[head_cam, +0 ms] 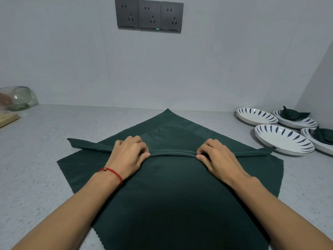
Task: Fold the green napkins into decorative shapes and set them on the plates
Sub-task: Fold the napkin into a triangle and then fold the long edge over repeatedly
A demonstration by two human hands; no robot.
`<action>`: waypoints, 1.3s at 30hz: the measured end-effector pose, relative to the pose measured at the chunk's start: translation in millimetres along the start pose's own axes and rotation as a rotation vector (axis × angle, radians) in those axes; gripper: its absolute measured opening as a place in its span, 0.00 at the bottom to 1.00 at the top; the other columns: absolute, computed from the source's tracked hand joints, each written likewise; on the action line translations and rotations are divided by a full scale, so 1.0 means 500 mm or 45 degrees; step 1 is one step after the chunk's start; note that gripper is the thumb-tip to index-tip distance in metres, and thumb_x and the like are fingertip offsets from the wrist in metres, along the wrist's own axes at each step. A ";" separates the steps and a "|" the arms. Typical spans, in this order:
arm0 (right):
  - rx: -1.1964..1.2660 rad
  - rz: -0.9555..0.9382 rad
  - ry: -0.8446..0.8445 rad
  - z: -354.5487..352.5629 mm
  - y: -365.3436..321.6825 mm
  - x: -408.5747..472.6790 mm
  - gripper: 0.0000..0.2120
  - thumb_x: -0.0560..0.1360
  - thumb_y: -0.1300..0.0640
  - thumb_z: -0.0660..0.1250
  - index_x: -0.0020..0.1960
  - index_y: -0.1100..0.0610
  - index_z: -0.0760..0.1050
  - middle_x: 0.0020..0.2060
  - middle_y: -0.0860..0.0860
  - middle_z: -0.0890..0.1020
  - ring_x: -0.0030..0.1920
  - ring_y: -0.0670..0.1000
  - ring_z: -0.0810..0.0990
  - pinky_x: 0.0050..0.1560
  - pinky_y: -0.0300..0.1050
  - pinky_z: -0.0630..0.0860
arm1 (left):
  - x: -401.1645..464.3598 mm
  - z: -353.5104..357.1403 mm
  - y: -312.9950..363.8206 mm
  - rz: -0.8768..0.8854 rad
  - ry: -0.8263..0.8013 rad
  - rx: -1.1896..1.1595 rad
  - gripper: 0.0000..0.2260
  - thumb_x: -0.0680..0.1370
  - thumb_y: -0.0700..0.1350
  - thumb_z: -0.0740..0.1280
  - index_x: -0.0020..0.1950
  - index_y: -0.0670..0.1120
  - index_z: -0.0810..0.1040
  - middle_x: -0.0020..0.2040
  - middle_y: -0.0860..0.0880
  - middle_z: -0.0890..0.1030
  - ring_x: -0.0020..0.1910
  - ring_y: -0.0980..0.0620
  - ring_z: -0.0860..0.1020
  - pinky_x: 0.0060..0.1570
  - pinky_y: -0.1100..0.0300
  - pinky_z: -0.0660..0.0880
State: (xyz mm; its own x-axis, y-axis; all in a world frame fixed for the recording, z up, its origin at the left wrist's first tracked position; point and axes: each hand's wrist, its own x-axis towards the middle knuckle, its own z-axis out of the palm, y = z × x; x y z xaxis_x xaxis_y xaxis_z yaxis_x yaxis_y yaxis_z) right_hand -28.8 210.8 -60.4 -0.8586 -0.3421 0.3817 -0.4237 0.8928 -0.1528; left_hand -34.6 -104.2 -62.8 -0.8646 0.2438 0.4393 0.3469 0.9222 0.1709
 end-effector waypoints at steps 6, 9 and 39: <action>-0.018 0.084 -0.020 0.000 -0.008 0.023 0.08 0.83 0.51 0.60 0.48 0.50 0.75 0.44 0.44 0.77 0.48 0.51 0.74 0.47 0.48 0.71 | 0.021 0.009 0.002 -0.069 -0.017 0.099 0.09 0.82 0.47 0.63 0.44 0.53 0.79 0.42 0.56 0.76 0.48 0.52 0.72 0.47 0.56 0.61; -0.045 0.092 0.012 0.000 -0.011 0.021 0.05 0.82 0.51 0.61 0.48 0.48 0.71 0.41 0.45 0.76 0.46 0.52 0.73 0.45 0.49 0.72 | 0.030 0.010 0.003 -0.113 -0.011 0.047 0.06 0.81 0.46 0.64 0.44 0.53 0.74 0.39 0.56 0.75 0.46 0.51 0.73 0.48 0.54 0.64; -0.109 0.120 -0.079 0.002 -0.006 0.067 0.06 0.83 0.54 0.59 0.47 0.50 0.73 0.42 0.46 0.76 0.46 0.53 0.74 0.46 0.51 0.73 | 0.050 0.009 -0.009 -0.136 -0.049 0.064 0.06 0.80 0.45 0.65 0.45 0.52 0.80 0.46 0.55 0.74 0.51 0.50 0.72 0.47 0.56 0.62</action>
State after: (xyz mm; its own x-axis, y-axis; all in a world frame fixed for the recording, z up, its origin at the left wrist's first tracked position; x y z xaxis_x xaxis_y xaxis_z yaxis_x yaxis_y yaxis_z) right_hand -56.8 196.4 -48.1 -0.9107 -0.2709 0.3119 -0.3166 0.9427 -0.1056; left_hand -59.7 -100.9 -56.5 -0.9093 0.1537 0.3866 0.2342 0.9571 0.1704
